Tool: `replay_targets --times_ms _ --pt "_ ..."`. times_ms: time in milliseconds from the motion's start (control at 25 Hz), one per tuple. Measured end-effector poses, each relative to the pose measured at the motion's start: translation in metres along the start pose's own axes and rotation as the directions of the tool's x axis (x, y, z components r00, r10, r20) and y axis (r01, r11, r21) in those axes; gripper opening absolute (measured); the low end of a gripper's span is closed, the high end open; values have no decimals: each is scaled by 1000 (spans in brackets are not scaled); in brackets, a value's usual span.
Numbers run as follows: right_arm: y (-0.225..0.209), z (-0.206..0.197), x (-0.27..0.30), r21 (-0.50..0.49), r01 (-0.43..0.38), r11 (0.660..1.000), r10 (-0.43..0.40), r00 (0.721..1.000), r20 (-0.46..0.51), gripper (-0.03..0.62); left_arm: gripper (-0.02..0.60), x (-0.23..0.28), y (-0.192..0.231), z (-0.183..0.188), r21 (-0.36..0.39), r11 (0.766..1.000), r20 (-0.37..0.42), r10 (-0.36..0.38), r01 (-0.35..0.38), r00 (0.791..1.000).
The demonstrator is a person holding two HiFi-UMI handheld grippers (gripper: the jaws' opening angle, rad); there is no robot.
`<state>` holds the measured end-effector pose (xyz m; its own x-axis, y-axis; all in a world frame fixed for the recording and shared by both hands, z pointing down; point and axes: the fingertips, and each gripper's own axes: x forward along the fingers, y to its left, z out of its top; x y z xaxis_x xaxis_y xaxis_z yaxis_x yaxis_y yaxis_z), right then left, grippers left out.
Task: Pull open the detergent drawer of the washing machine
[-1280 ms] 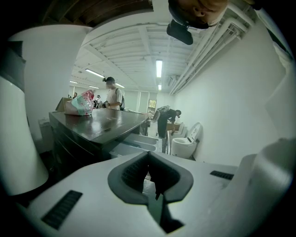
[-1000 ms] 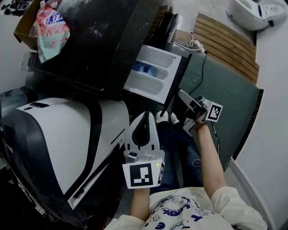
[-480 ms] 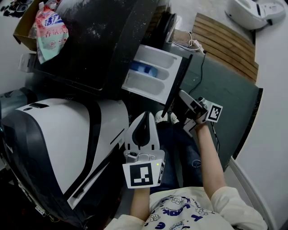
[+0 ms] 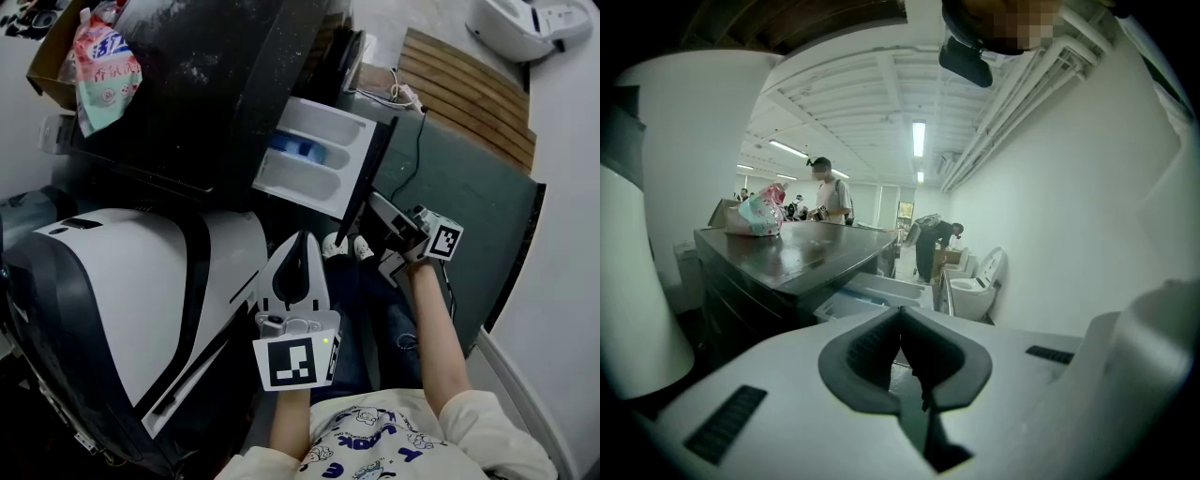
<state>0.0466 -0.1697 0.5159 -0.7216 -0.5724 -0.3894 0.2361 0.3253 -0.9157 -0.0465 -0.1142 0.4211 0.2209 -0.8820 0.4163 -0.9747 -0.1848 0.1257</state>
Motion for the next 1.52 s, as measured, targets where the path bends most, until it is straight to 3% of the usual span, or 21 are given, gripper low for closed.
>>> replay_targets --times_ms 280,480,600,760,960,1120,1360,1520 --pt "4 -6 -13 -189 153 970 -166 985 -52 149 14 2 -1 10 27 1000 7 -16 15 1000" --pt "28 -1 -17 -392 244 887 -292 954 -67 138 14 3 -6 21 27 999 25 -28 27 999" --pt "49 6 -16 -538 284 794 -364 930 -45 115 14 3 -9 28 29 999 32 -35 35 999" --pt "74 17 -15 -702 337 628 -455 890 20 83 14 5 -15 36 30 998 41 -48 47 998" --pt "102 29 -15 -814 383 438 -531 840 109 31 14 8 -23 47 35 998 52 -62 60 997" --pt "123 37 -14 -860 405 311 -564 807 176 15 14 9 -29 54 43 997 60 -72 69 996" --pt "145 49 -13 -872 449 194 -594 761 259 15 14 9 -31 63 46 996 70 -74 71 995" --pt "151 55 -14 -869 474 142 -609 734 301 14 14 12 -31 66 43 997 70 -72 69 995"
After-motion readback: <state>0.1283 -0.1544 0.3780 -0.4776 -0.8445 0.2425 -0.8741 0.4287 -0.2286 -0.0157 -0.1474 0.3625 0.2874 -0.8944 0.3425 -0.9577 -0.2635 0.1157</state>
